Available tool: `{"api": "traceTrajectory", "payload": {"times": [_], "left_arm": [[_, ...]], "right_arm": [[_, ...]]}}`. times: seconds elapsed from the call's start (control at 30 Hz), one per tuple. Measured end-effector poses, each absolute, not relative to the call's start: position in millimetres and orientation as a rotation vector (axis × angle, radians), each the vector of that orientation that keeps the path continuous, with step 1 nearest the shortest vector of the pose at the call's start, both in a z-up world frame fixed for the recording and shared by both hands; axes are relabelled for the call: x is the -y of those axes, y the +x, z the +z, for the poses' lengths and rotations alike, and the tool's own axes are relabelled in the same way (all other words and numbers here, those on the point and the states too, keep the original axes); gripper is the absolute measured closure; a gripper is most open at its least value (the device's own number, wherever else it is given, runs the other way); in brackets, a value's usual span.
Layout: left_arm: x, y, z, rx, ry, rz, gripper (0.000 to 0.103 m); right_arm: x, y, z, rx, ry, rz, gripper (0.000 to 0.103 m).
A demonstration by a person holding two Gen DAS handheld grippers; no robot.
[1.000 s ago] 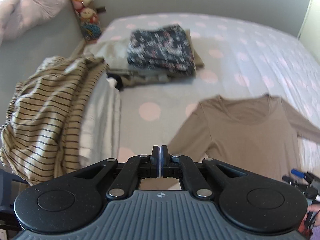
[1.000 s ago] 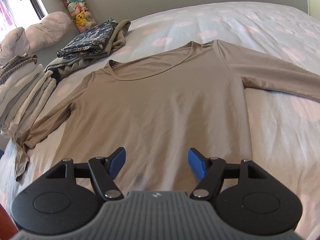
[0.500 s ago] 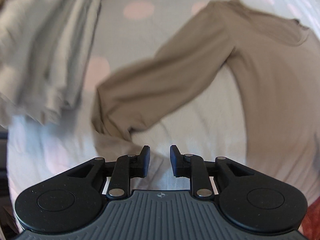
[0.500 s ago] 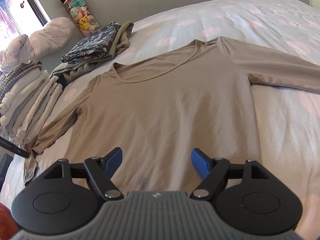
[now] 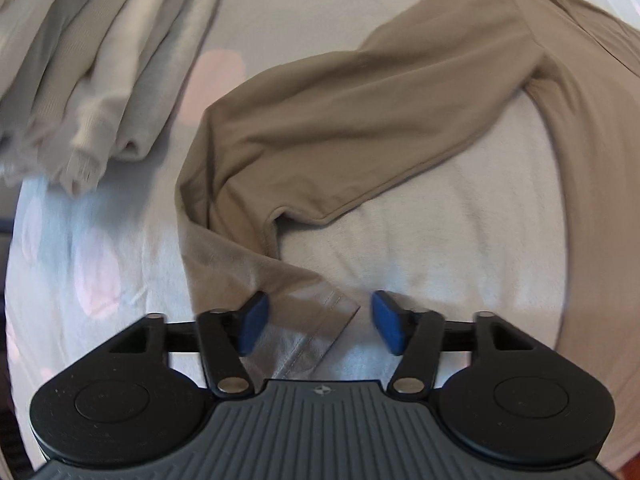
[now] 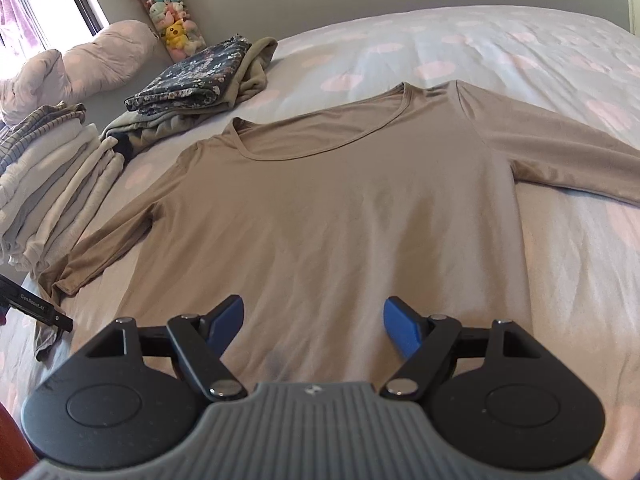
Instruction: Fold clothes
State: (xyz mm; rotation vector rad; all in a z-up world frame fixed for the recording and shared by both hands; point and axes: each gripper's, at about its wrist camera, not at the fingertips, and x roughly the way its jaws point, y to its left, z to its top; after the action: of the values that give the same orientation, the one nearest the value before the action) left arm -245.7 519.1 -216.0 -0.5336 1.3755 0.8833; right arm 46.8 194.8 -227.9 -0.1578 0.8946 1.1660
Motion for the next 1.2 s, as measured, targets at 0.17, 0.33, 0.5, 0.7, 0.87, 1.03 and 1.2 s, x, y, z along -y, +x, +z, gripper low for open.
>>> {"api": "traceTrajectory", "payload": {"times": [0.17,0.33,0.5,0.7,0.87,1.03,1.2], "left_arm": [[-532,-272,-227,-1.369,-0.713,0.985,0.0],[-528,-281,-223,-1.346,-0.698,0.923,0.0],[-512,-273,-199,-1.298,-0.565,0.92,0.006],[-500,-266,-194,-1.273,-0.599,0.87,0.033],[-501,-252,-203,-1.271,-0.617,0.883,0.037],[-501,-251,-198,-1.233,-0.641,0.892,0.062],[-505,-253,-188,-1.211,-0.646,0.914,0.097]], "right_arm": [[-194,45,-227,-0.862,-0.162,1.139,0.024],[-195,40,-225,-0.836,-0.168,1.171,0.024],[-196,38,-225,-0.823,-0.175,1.18,0.024],[-196,37,-224,-0.832,-0.163,1.234,0.024],[-195,37,-223,-0.84,-0.146,1.252,0.023],[-196,38,-223,-0.847,-0.147,1.242,0.022],[-195,42,-224,-0.868,-0.122,1.246,0.021]]}}
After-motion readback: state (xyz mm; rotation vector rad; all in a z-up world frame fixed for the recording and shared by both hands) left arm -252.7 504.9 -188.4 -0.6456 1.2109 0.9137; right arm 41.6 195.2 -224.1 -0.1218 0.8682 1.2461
